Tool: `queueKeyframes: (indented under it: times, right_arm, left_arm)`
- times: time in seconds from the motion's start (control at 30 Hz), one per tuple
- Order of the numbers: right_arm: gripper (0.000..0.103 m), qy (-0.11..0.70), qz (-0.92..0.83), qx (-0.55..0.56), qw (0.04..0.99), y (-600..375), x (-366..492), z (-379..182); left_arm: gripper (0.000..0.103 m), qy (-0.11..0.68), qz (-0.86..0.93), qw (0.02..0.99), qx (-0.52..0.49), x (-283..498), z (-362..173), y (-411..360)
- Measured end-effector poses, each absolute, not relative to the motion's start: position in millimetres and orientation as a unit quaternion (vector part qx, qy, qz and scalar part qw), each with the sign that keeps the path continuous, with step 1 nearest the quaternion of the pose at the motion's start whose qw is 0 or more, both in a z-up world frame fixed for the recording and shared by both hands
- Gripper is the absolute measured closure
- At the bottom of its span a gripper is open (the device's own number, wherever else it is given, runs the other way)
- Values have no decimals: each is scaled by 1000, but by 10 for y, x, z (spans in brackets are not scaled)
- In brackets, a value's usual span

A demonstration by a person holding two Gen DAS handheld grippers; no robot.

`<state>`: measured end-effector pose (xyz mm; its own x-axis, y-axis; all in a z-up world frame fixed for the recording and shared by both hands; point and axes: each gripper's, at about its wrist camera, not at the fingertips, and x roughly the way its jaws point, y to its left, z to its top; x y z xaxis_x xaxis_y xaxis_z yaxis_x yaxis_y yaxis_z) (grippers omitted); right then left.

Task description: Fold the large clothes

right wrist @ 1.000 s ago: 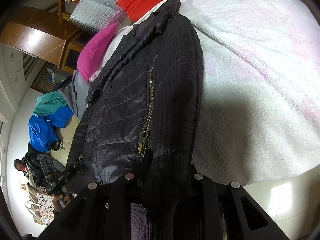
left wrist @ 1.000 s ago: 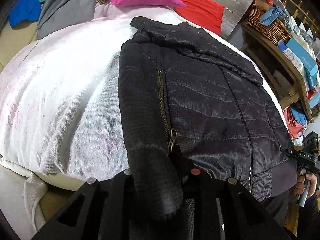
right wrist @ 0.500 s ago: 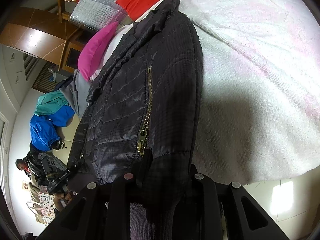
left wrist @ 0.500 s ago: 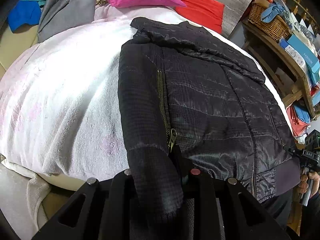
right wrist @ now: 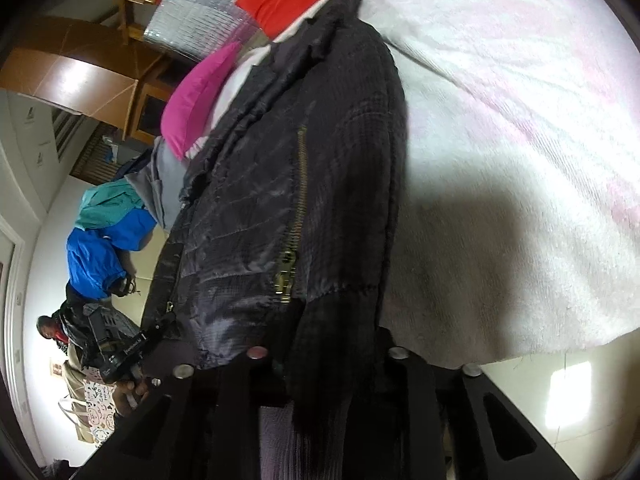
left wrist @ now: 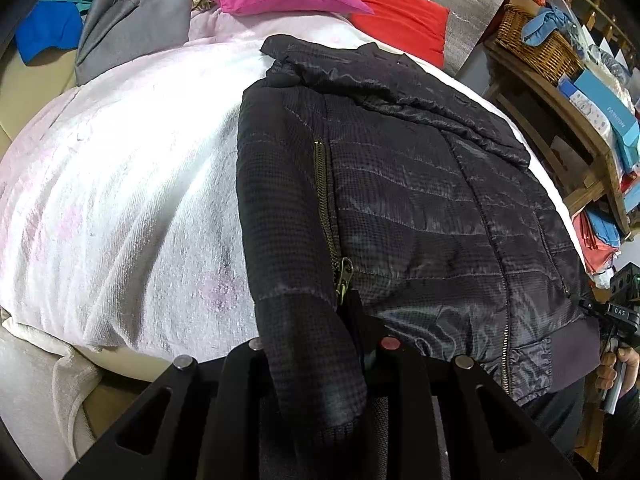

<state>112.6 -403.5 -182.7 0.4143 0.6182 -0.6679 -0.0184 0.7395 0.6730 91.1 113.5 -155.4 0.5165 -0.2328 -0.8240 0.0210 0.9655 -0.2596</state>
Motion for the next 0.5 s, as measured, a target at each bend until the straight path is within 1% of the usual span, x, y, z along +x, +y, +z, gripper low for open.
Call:
queueKeyframes:
  times: [0.1,0.3,0.5]
  right_arm:
    - [84,485,210,300,794,-4030,1088,-1682]
    - [85,450,247,305,802,-4042,993,-1399]
    - [85,449,248,325,795,-4174,831,-1481]
  left_arm:
    - [84,477,-85,866,-125,880,-1448,1161]
    - [84,461,-105,867,-157,759,-1242,1280]
    - [84,468,-116,858,-179,632,-1279,1420]
